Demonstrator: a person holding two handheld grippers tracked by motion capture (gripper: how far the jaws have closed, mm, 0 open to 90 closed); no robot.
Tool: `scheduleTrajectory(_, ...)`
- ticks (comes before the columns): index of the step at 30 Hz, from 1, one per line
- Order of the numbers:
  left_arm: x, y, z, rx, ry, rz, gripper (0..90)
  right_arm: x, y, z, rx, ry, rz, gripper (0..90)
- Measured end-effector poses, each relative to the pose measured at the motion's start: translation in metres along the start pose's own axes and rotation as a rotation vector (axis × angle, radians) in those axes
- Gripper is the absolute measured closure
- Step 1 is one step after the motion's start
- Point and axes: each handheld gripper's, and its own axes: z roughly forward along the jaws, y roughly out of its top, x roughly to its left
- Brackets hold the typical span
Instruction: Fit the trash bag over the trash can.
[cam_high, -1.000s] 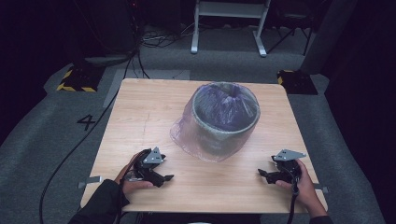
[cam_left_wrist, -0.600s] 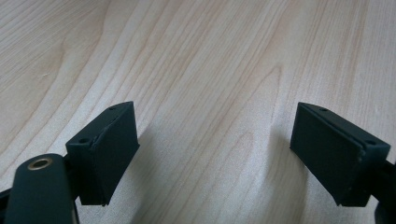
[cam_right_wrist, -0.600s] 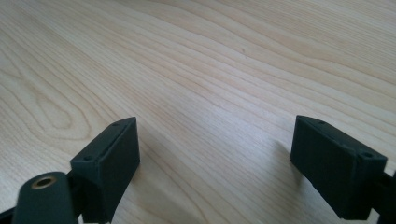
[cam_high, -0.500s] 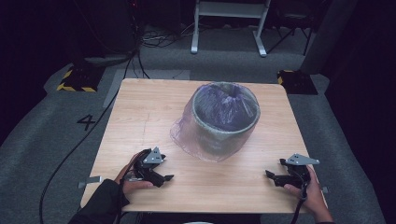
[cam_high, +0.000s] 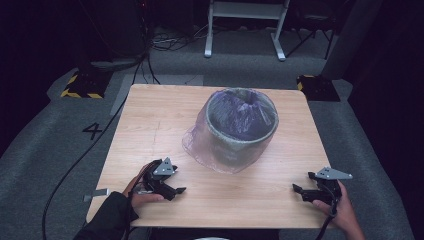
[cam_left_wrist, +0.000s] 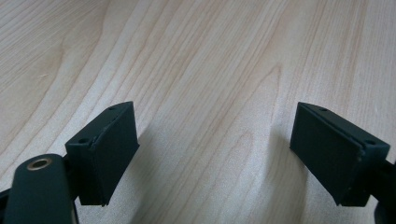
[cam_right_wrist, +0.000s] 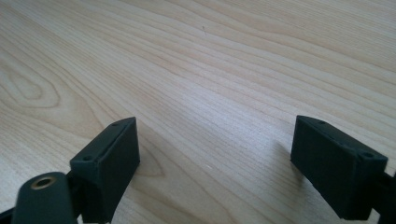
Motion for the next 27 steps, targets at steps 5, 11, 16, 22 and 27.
scheduleTrajectory(5,-0.0002,0.0000,0.0000,0.000,0.002,0.000,14.5,-0.0003,-0.0001,-0.0001,-0.001,-0.001,0.002,15.5)
scheduleTrajectory(11,-0.0002,-0.0001,0.0000,0.000,0.002,-0.001,14.5,-0.0001,-0.0002,-0.0001,-0.001,-0.009,0.010,15.5)
scheduleTrajectory(16,-0.0003,-0.0001,0.0000,-0.001,0.002,-0.002,14.5,-0.0001,0.0000,0.0002,-0.001,-0.017,0.015,15.4)
scheduleTrajectory(22,0.0001,0.0000,0.0002,-0.002,-0.002,-0.001,14.5,-0.0001,0.0000,0.0002,-0.001,-0.017,0.016,15.4)
scheduleTrajectory(27,0.0000,-0.0001,0.0002,-0.002,-0.002,-0.002,14.5,-0.0001,0.0000,0.0002,-0.001,-0.017,0.016,15.4)
